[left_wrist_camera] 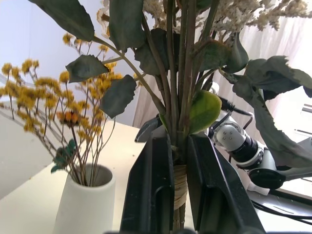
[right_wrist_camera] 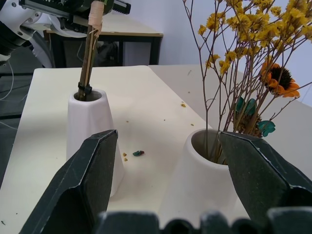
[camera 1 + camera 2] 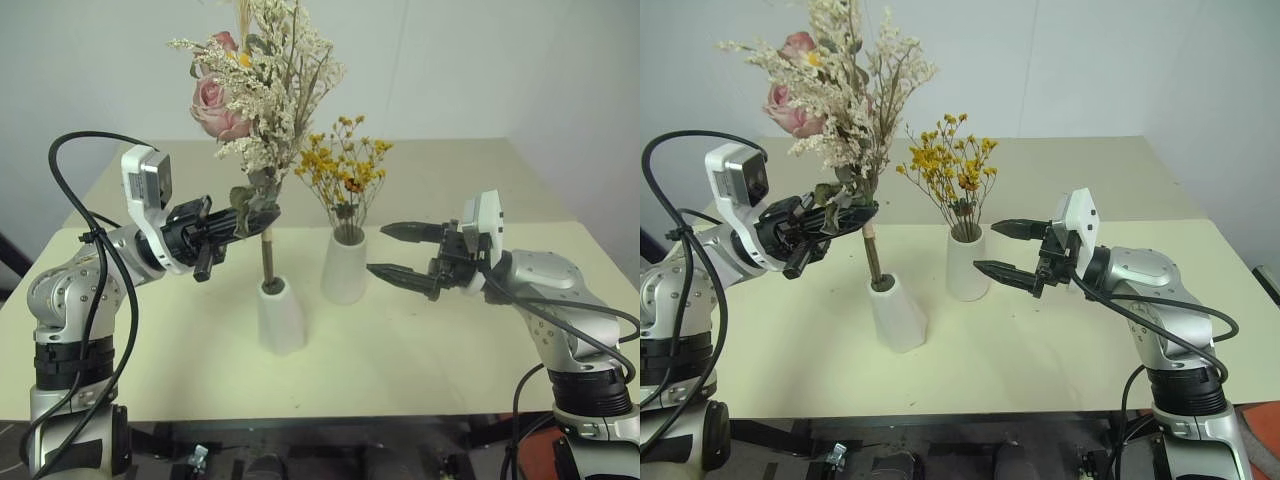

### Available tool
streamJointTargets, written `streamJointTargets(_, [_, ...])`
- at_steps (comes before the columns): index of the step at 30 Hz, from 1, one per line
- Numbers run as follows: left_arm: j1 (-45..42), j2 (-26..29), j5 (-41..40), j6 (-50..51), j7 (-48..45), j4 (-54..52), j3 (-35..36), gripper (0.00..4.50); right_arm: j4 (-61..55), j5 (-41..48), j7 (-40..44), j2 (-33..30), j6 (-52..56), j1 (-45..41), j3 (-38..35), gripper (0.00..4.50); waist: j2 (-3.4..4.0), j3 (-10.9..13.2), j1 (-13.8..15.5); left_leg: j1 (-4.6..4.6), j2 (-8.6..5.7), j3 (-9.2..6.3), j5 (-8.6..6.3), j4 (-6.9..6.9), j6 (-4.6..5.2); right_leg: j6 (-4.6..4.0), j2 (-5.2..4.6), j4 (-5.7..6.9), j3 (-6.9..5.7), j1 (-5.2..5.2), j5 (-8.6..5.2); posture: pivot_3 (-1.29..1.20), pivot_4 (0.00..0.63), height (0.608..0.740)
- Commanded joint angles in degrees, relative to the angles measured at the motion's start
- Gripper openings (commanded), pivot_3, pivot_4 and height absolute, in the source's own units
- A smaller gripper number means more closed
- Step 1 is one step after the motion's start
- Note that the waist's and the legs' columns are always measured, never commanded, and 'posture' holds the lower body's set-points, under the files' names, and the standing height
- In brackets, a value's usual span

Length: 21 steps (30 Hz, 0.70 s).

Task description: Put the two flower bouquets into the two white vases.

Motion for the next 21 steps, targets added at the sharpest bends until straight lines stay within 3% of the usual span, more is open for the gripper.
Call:
streamJointTargets(1, [1.00,0.30,-0.74,-1.01,0.12,-2.55,0.84,0.15,-1.72,0.58,-0.04,-0.37,-0.14,-0.83,-0.61,3.92,0.00,0.00,-0.05,0.00,0.00,0.00,0.00,0.00,0.00,0.00,0.00,0.00,0.00,0.00,0.00,0.00,0.150,0.740])
streamJointTargets(12, [3.27,0.27,-0.06,-1.25,0.77,-3.40,0.45,0.15,-2.28,0.80,-0.17,-0.31,0.15,-0.57,-0.54,3.92,0.00,0.00,-0.09,0.00,0.01,0.00,0.00,-0.01,0.00,-0.01,0.01,-0.01,0.00,-0.01,0.00,0.00,0.150,0.740])
streamJointTargets(13, [3.42,0.33,0.03,-1.24,0.91,-3.48,0.43,0.87,-2.32,0.82,-0.19,-0.31,0.17,-0.54,-0.54,3.92,0.00,0.00,-0.07,0.01,0.01,0.00,0.00,-0.01,0.00,-0.01,0.01,0.00,0.00,-0.01,0.00,0.00,0.150,0.740])
streamJointTargets(21, [4.16,0.81,0.11,-1.09,1.56,-4.37,0.62,3.15,-2.31,0.85,-0.20,-0.22,0.20,-0.39,-0.46,3.92,0.00,0.00,-0.05,0.00,0.01,0.00,0.00,-0.01,0.00,0.00,0.01,-0.02,0.00,0.00,0.00,0.00,0.150,0.740])
